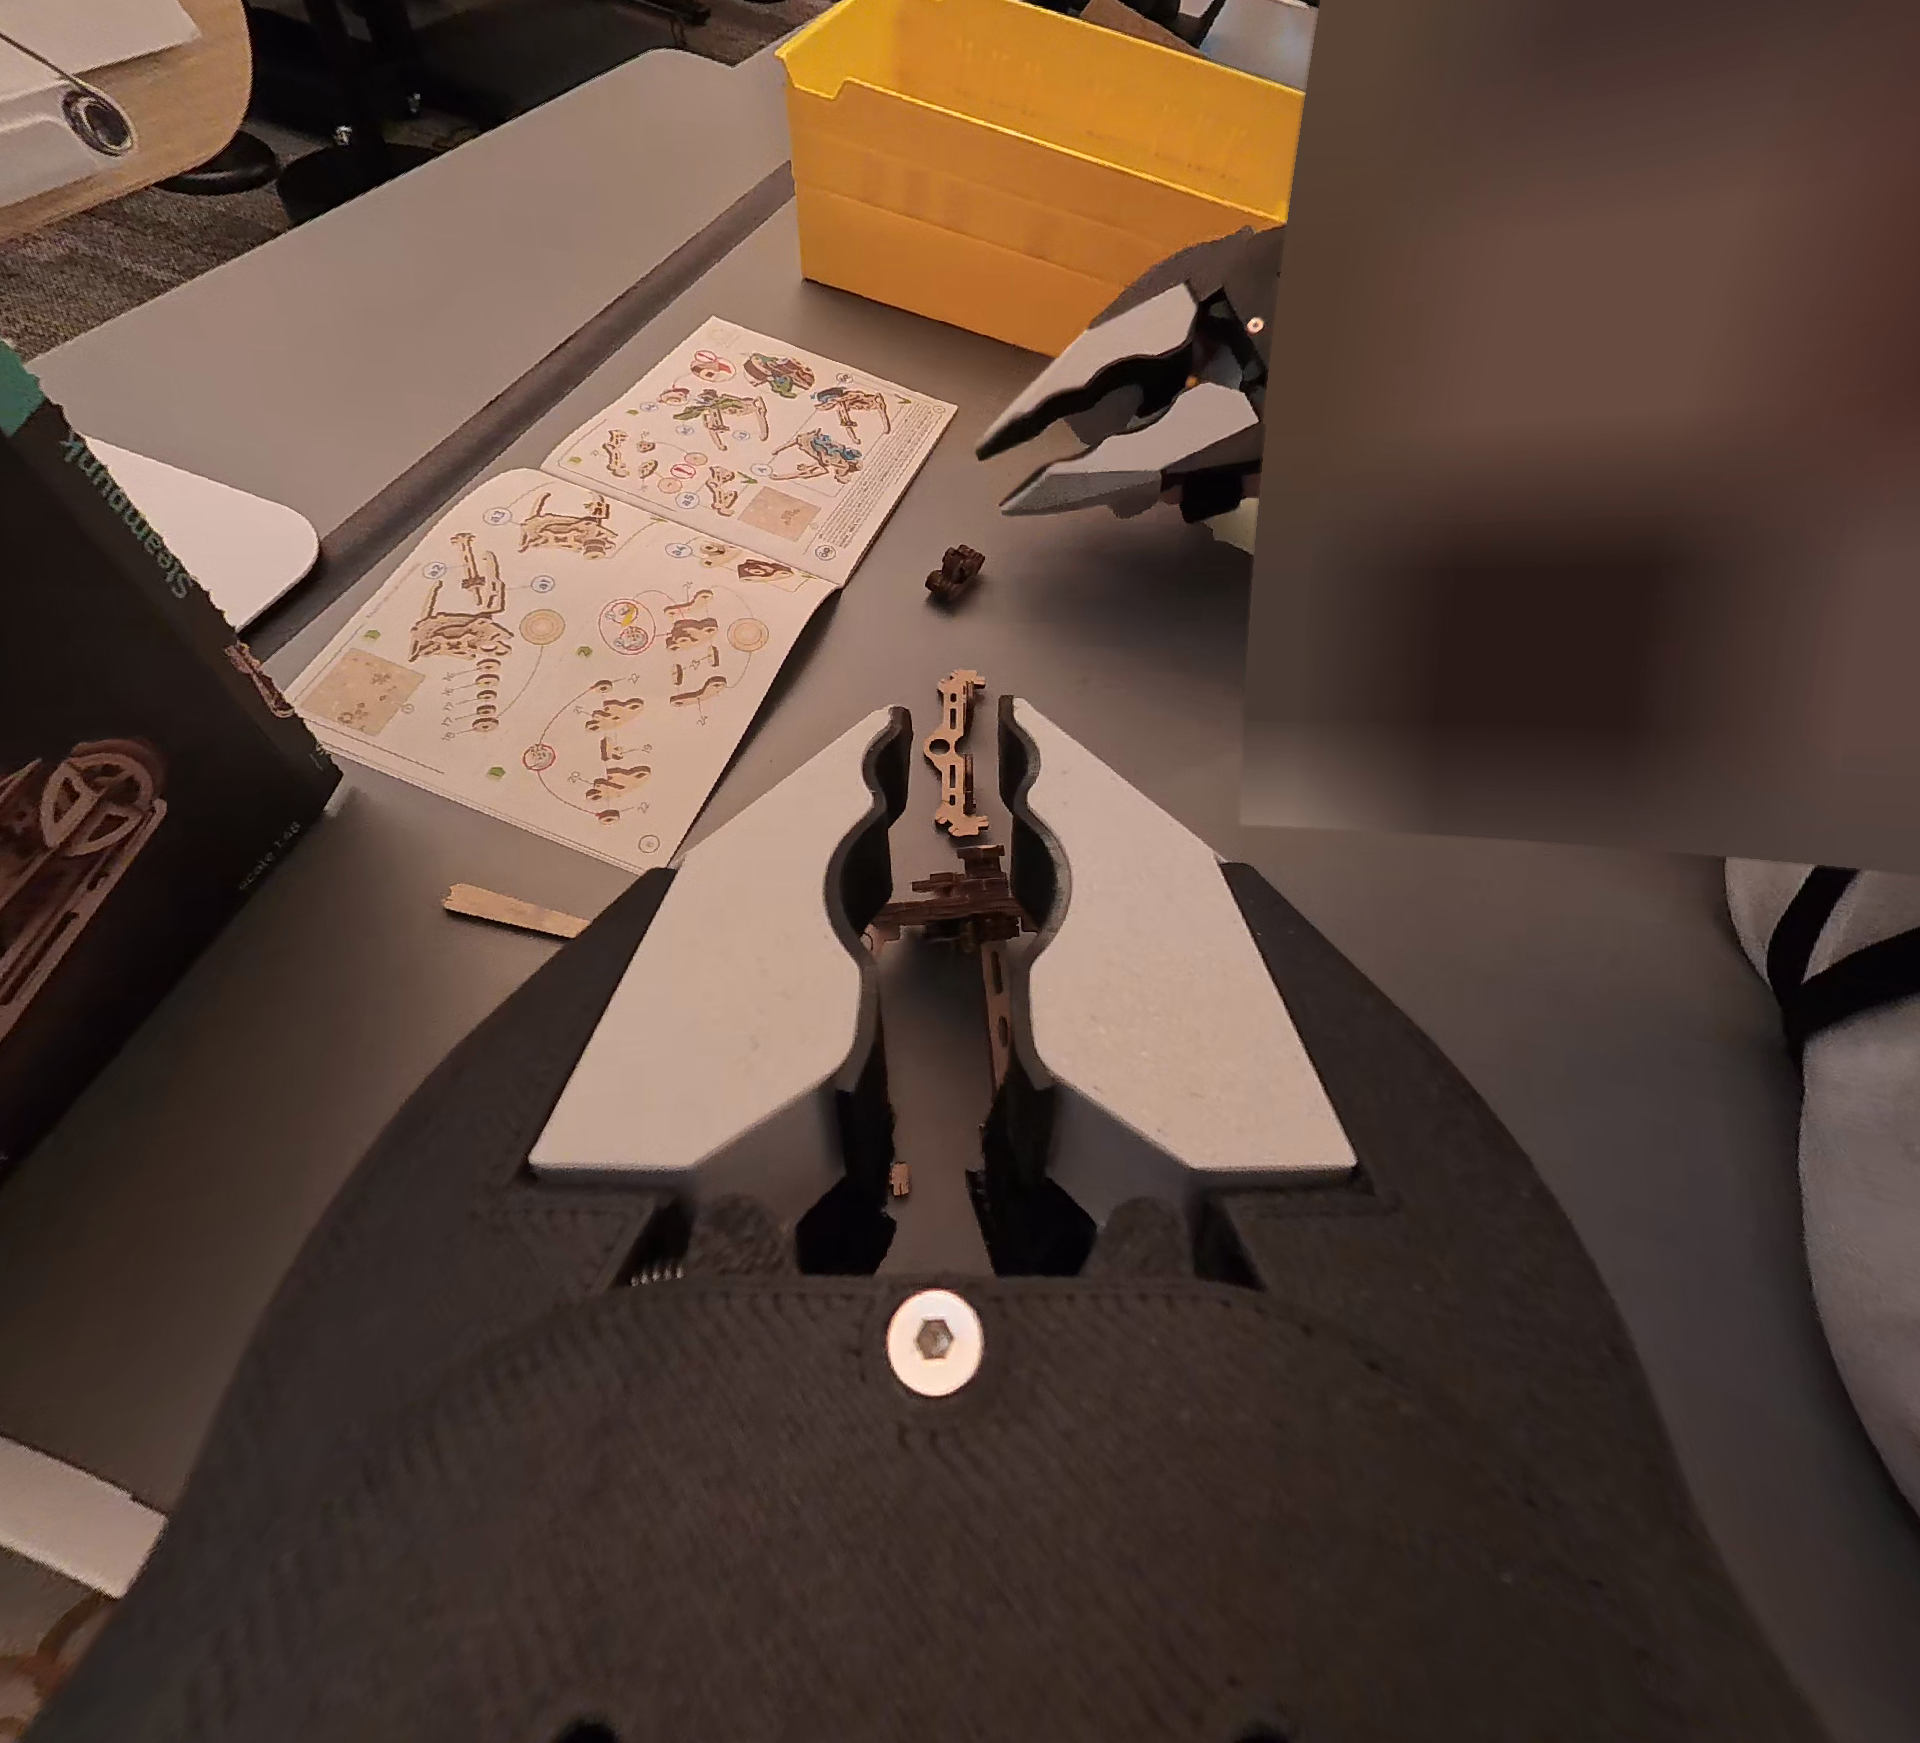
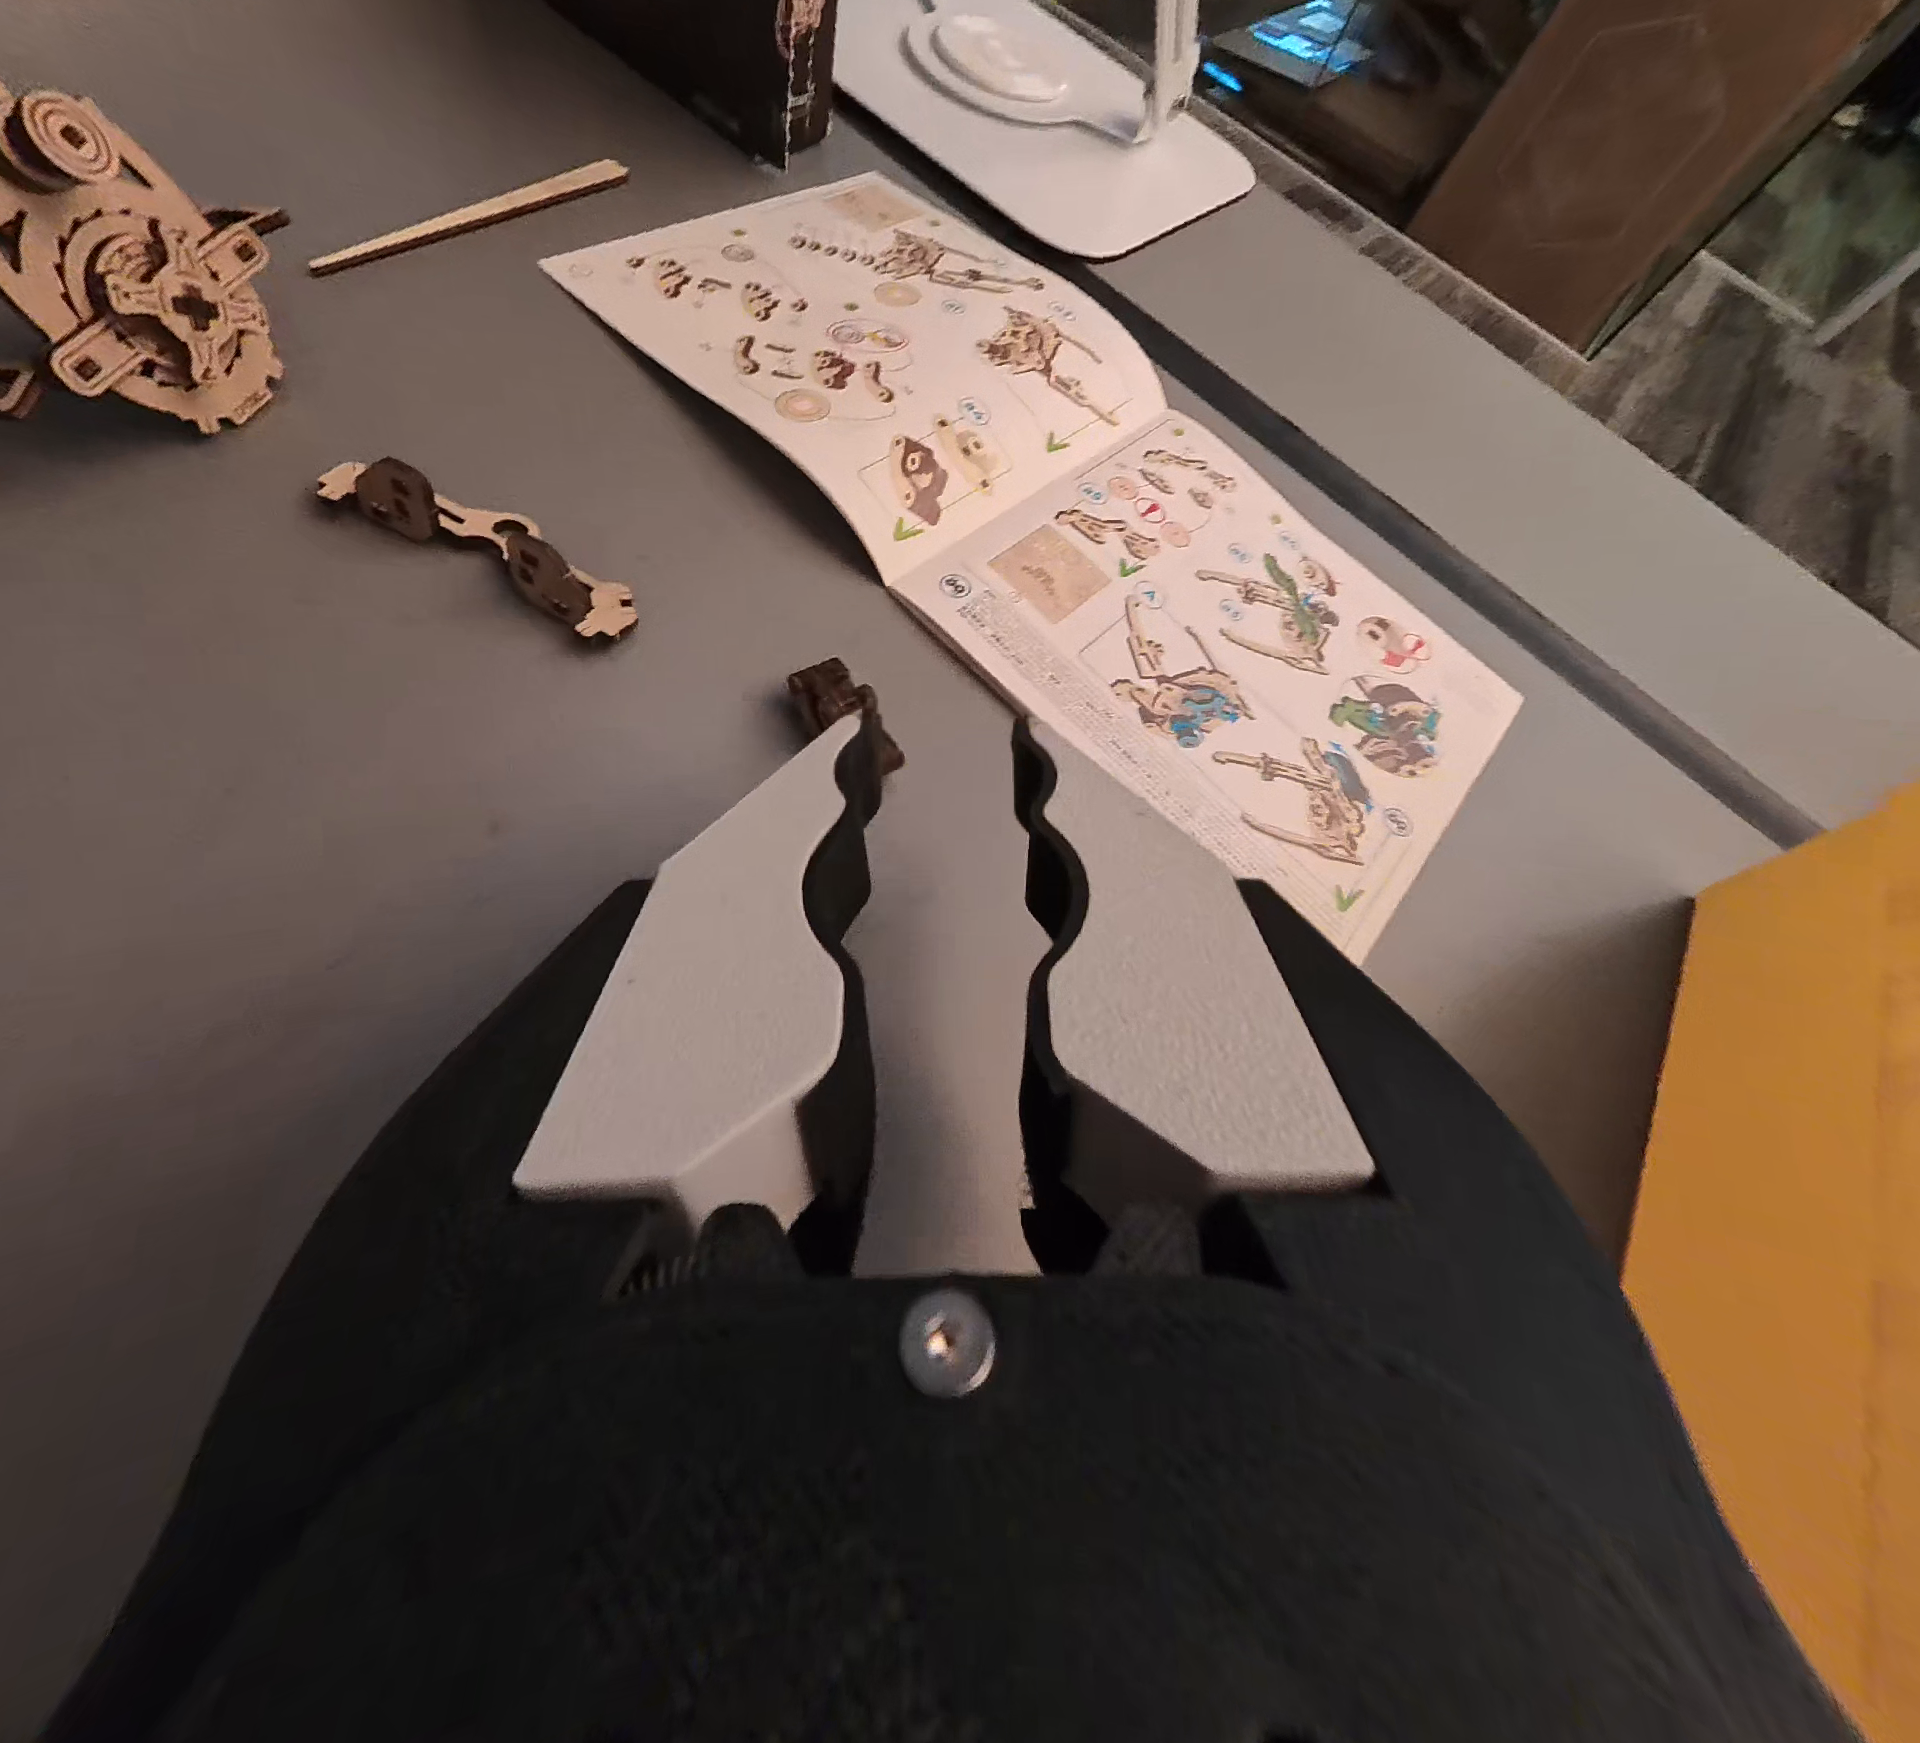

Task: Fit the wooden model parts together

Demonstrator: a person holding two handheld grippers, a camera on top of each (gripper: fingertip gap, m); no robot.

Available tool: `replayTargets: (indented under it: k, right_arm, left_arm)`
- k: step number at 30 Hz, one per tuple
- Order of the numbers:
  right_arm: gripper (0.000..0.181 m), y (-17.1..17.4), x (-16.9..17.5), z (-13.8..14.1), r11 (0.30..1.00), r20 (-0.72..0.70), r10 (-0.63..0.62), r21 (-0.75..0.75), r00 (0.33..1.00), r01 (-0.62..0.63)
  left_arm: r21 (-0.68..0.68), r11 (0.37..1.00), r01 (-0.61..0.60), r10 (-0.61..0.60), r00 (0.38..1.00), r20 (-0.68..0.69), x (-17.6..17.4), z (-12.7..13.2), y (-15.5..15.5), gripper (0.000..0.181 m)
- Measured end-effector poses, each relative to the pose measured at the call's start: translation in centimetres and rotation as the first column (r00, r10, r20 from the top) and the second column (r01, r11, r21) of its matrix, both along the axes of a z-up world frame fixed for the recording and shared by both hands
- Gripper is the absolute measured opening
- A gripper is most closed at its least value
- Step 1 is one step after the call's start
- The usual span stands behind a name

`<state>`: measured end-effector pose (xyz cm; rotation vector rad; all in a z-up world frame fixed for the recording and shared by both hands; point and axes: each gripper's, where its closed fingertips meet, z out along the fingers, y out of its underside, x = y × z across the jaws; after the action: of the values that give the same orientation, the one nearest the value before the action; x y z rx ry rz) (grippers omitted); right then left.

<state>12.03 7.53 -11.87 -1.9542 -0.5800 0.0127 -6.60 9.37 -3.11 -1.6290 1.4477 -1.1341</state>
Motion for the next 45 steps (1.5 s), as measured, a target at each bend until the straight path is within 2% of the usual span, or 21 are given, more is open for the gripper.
replayTargets:
  k: [7, 15, 22, 29, 33, 36, 40, 45]
  right_arm:
    - [0.024, -0.4, -2.2, -0.7, 0.993, -0.048, 0.113, -0.036, 0.992, -0.115]
    - [0.024, -1.4, -7.7, -0.2, 0.928, -0.037, 0.372, -0.001, 0.928, -0.372]
    - [0.025, -0.6, -10.9, 1.9, 0.867, -0.185, 0.474, -0.073, 0.861, -0.493]
    - [0.025, -0.3, -9.6, 0.2, 0.884, 0.036, 0.466, 0.021, 0.884, -0.467]
    - [0.028, -0.9, -10.7, 0.0, 0.858, -0.039, 0.513, 0.011, 0.857, -0.513]
    - [0.03, -0.4, -10.2, -0.6, 0.867, 0.003, 0.498, 0.001, 0.867, -0.498]
    - [0.03, 0.2, -9.7, -0.7, 0.882, -0.008, 0.47, -0.007, 0.882, -0.47]
    - [0.03, 0.0, -9.9, -1.2, 0.873, 0.002, 0.486, -0.033, 0.874, -0.486]
  left_arm:
    - [-0.005, 1.0, 0.0, 0.0, 1.0, -0.005, -0.1, -0.1, 0.0, 0.014]
    - [-0.046, 0.999, 0.022, -0.021, 1.0, 0.022, 0.1, 0.2, -0.2, 0.014]
    - [-0.033, 0.999, 0.029, -0.028, 0.999, 0.039, -0.1, 1.0, -0.5, 0.014]
    - [-0.043, 0.999, 0.015, -0.013, 0.998, 0.06, -0.3, 1.4, -0.1, 0.013]
    - [-0.057, 0.998, 0.015, -0.013, 0.999, 0.036, -0.1, 0.4, 0.0, 0.013]
    - [-0.061, 0.998, 0.017, -0.015, 0.999, 0.03, 0.0, 0.2, 0.0, 0.013]
    - [-0.055, 0.998, 0.014, -0.012, 0.999, 0.033, 0.0, 0.4, 0.0, 0.013]
    - [-0.047, 0.999, 0.012, -0.011, 1.0, 0.025, 0.1, 0.3, -0.1, 0.013]
